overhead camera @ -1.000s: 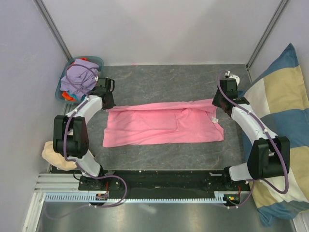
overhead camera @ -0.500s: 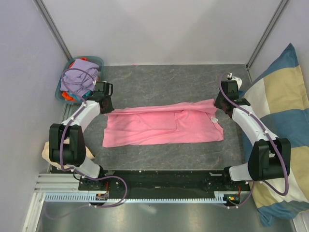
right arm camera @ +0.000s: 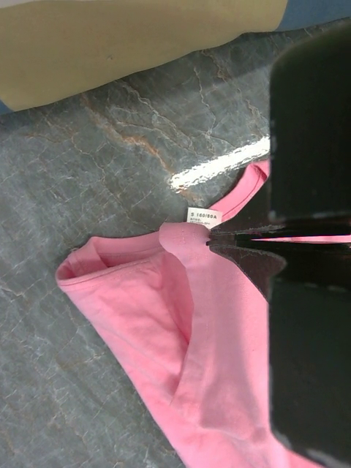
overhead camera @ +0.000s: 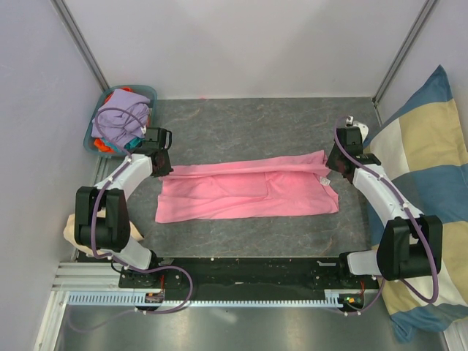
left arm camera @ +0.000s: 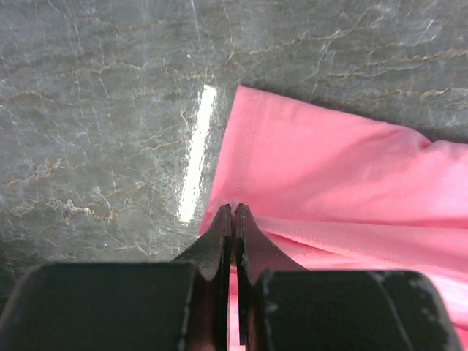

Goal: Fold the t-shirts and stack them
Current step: Fold the tshirt

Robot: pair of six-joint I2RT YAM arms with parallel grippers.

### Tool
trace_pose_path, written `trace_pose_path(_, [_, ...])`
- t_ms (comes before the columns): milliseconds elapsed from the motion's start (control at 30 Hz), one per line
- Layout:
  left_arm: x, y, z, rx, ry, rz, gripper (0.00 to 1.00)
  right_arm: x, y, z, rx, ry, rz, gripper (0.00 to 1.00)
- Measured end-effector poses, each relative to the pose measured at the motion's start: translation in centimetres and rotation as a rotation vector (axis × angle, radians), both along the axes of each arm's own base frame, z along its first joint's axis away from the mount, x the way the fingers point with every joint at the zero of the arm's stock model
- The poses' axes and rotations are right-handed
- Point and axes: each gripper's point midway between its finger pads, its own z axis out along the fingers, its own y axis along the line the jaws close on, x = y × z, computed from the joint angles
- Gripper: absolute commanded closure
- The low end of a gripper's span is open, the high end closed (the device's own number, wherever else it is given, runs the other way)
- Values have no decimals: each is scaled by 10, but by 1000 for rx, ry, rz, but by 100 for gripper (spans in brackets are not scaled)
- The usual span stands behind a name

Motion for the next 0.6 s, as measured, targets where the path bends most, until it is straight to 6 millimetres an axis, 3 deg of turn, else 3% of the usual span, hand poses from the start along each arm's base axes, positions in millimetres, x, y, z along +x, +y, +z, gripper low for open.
trace_pose_path(167, [-7, -1, -7, -14, 23, 19, 90, -5, 0, -7, 3, 22, -3, 98])
trace_pose_path(233, [-10, -2, -9, -25, 29, 40, 80, -7, 0, -9, 4, 28, -6, 89])
trace_pose_path(300, [-13, -2, -12, -37, 33, 66, 72, -8, 0, -11, 8, 33, -13, 72])
trace_pose_path(333, [-15, -2, -13, -44, 36, 83, 70, -9, -1, -12, 9, 35, -18, 69])
trace_pose_path(467, [-29, -4, -16, -83, 31, 155, 70, -12, -6, -15, 5, 40, -54, 66])
trace_pose_path(600, [-42, -4, -3, -125, -26, 219, 70, -14, -14, -16, -4, 42, -99, 60])
